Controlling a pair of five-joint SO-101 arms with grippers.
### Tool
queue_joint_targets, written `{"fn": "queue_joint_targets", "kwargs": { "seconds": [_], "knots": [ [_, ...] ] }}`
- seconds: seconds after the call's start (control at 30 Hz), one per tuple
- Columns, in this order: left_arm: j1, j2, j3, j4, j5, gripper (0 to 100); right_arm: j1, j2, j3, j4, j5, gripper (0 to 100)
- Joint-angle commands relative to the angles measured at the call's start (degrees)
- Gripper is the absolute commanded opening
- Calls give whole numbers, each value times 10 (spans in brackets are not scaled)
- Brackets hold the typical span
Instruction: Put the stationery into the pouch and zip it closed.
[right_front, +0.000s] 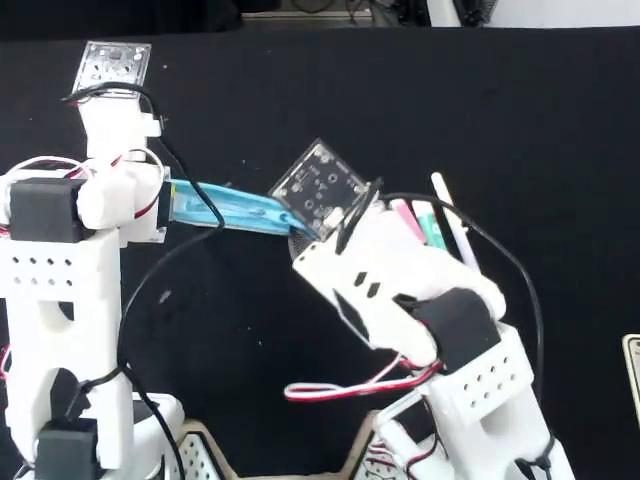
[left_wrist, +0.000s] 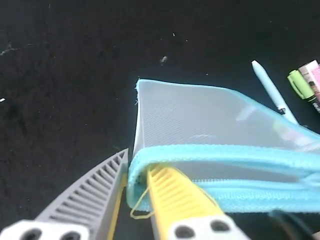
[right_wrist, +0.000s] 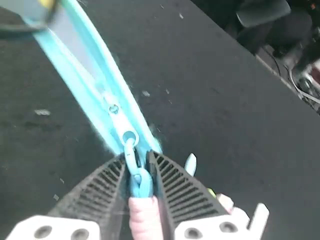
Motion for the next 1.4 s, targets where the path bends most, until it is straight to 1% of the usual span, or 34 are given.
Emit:
{"fn": "queue_joint_targets", "kwargs": {
  "seconds": [0.0, 0.1, 0.2, 0.43, 0.5, 0.6, 0.63, 0.73, 0.83, 0.97, 1.03, 1.13, 1.23, 1.37],
  "knots": [
    [-18, -7, 10, -25, 8, 30, 56, 0, -25, 2, 6, 11],
    [-35, -7, 35, -52, 11, 30, 74, 0, -22, 2, 33, 11],
    [-34, -7, 71, -71, 11, 30, 76, 3, -22, 2, 47, 11],
    [-31, -7, 109, -83, 11, 30, 72, 1, -25, 2, 40, 13],
    [-30, -7, 113, -84, 12, 30, 69, 0, -34, 12, 22, 47],
    [-31, -7, 115, -86, 12, 30, 63, 0, -77, 66, -32, 155],
    [-31, -7, 116, -85, 11, 30, 58, 0, -101, 89, -40, 170],
    [-30, -7, 124, -85, 11, 30, 52, 4, -175, 147, -40, 157],
    [-30, -7, 124, -86, 11, 30, 52, 5, -232, 181, -43, 155],
    [-30, -7, 118, -85, 11, 30, 55, 5, -253, 210, -44, 154],
    [-30, -7, 122, -83, 11, 30, 76, 11, -233, 217, -44, 152],
    [-35, -7, 136, -83, 11, 30, 146, 42, -176, 207, -43, 152],
    [-36, -7, 142, -83, 11, 30, 219, 87, -106, 158, -43, 152],
    [-33, -7, 142, -83, 11, 30, 265, 151, -23, 76, -39, 152]
  ]
}}
